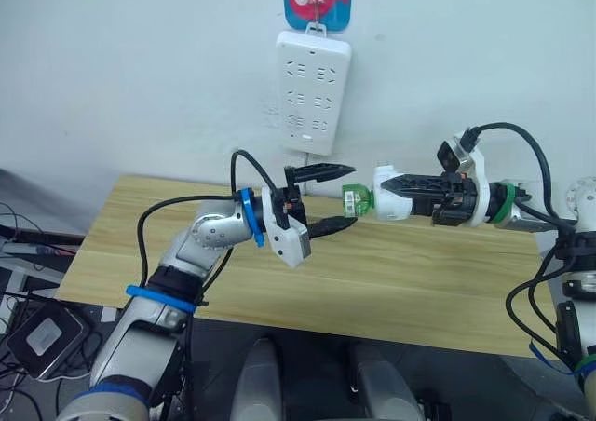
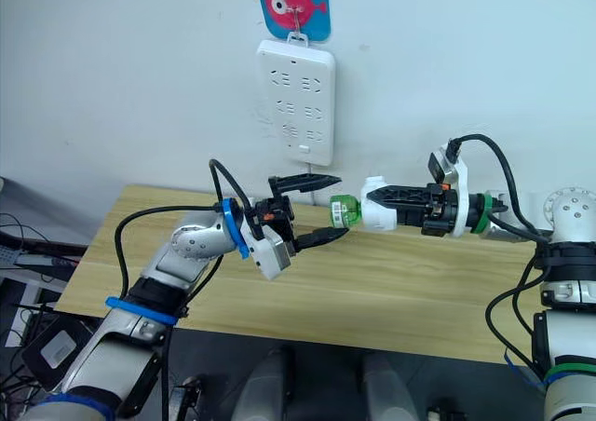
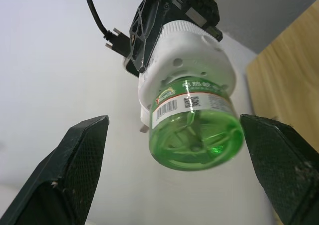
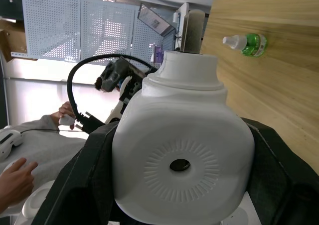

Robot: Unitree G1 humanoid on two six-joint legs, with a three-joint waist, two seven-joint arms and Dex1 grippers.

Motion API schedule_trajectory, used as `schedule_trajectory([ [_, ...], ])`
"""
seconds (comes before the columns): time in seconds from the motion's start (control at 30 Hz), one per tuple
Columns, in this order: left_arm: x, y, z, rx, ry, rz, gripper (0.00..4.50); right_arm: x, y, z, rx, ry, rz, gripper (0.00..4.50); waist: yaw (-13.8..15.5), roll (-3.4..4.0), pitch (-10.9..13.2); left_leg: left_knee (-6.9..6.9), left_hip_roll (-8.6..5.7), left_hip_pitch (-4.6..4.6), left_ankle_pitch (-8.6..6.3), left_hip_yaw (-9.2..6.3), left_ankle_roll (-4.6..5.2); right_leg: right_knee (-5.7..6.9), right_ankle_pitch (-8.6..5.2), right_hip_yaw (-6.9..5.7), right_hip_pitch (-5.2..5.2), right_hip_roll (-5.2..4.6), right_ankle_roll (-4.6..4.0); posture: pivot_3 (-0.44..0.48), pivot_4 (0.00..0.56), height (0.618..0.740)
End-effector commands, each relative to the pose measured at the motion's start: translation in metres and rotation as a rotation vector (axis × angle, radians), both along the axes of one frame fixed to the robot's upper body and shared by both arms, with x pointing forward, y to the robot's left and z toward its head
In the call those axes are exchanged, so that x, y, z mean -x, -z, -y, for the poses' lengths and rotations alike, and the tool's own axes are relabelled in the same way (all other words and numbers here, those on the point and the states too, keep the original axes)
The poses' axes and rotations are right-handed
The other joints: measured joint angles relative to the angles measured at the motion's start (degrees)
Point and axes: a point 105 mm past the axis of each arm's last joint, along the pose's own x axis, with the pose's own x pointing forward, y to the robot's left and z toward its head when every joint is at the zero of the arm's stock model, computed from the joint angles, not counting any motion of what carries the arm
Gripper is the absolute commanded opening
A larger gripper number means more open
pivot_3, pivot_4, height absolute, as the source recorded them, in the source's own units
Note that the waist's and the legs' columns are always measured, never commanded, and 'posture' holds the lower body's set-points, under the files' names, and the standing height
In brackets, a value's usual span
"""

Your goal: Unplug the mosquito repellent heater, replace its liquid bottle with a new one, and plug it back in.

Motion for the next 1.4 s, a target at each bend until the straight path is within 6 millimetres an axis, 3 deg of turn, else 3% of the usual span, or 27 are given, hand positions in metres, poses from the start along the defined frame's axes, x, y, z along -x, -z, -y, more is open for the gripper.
schedule_trajectory([
  [0.03,0.004,-0.004,0.001,0.028,0.029,0.054,4.44,0.007,-0.014,-0.002,-0.039,-0.027,0.050,3.04,-0.1,0.00,0.0,0.00,0.00,0.00,0.00,-0.01,0.00,0.00,0.00,-0.01,0.00,0.00,0.00,0.003,0.244,0.740],
  [0.13,0.005,-0.003,0.003,0.028,0.044,0.067,4.44,0.008,-0.015,-0.002,-0.042,-0.028,0.052,3.04,-0.2,0.00,0.0,-0.01,0.02,0.00,0.00,-0.06,0.00,0.06,0.00,-0.07,-0.01,0.00,0.00,-0.002,0.243,0.740],
  [0.23,0.008,-0.003,0.004,0.033,0.064,0.071,3.92,0.009,-0.014,-0.003,-0.038,-0.027,0.052,3.04,-0.2,0.00,0.0,0.01,0.01,0.00,0.01,-0.08,0.00,0.09,0.00,-0.09,0.00,0.00,0.00,-0.003,0.242,0.740],
  [0.4,0.012,-0.002,0.005,0.035,0.088,0.075,2.38,0.011,-0.013,-0.004,-0.036,-0.030,0.050,3.04,-0.2,0.00,0.0,0.03,-0.02,0.00,0.01,-0.09,0.00,0.10,0.00,-0.09,0.01,-0.02,0.00,-0.003,0.243,0.740],
  [0.53,0.017,-0.001,0.006,0.040,0.110,0.057,2.26,0.011,-0.012,-0.005,-0.034,-0.029,0.047,3.04,-0.2,0.00,0.0,0.03,-0.01,0.00,0.01,-0.11,0.00,0.12,0.00,-0.12,0.01,-0.02,0.00,0.001,0.246,0.740],
  [0.6,0.021,0.001,0.009,0.068,0.142,-0.047,2.26,0.011,-0.012,-0.005,-0.029,-0.032,0.046,3.04,-0.2,0.01,0.0,0.03,-0.01,0.00,0.01,-0.10,0.00,0.12,0.00,-0.11,0.01,-0.02,0.00,0.001,0.246,0.740],
  [0.7,0.012,-0.008,0.007,0.231,0.140,-0.589,2.26,0.016,-0.009,-0.004,0.001,-0.053,0.052,3.04,-0.4,0.01,0.0,0.02,0.01,0.00,0.01,-0.10,0.00,0.13,0.00,-0.11,0.00,-0.02,0.00,0.003,0.255,0.740],
  [0.87,0.030,-0.027,-0.005,0.328,0.361,-1.664,2.26,0.035,-0.003,-0.004,0.101,-0.136,0.093,3.04,-0.4,0.00,0.0,0.09,0.11,-0.10,0.02,-0.53,0.00,0.41,-0.07,-0.46,-0.05,0.06,-0.06,0.012,0.259,0.740],
  [1.0,0.037,-0.031,-0.024,0.370,0.554,-2.176,2.26,0.036,-0.007,-0.011,0.105,-0.158,0.133,3.04,-0.6,-0.01,0.0,0.14,0.12,0.08,0.04,-0.77,0.03,0.67,-0.26,-0.64,0.02,0.17,0.15,0.020,0.259,0.740],
  [1.2,0.046,-0.011,-0.046,0.278,0.631,-2.435,2.26,0.034,-0.019,-0.013,0.079,-0.160,0.160,3.04,-0.6,-0.02,0.0,0.29,0.10,0.19,0.06,-0.77,0.05,0.92,-0.33,-0.63,0.05,0.25,0.07,0.007,0.264,0.740],
  [1.4,0.051,-0.004,-0.054,0.262,0.595,-2.478,2.26,0.026,-0.021,0.000,0.094,-0.082,0.157,3.04,-0.3,-0.02,0.0,0.26,0.11,0.19,0.05,-0.74,0.05,0.90,-0.39,-0.61,0.04,0.24,-0.05,0.010,0.267,0.740],
])
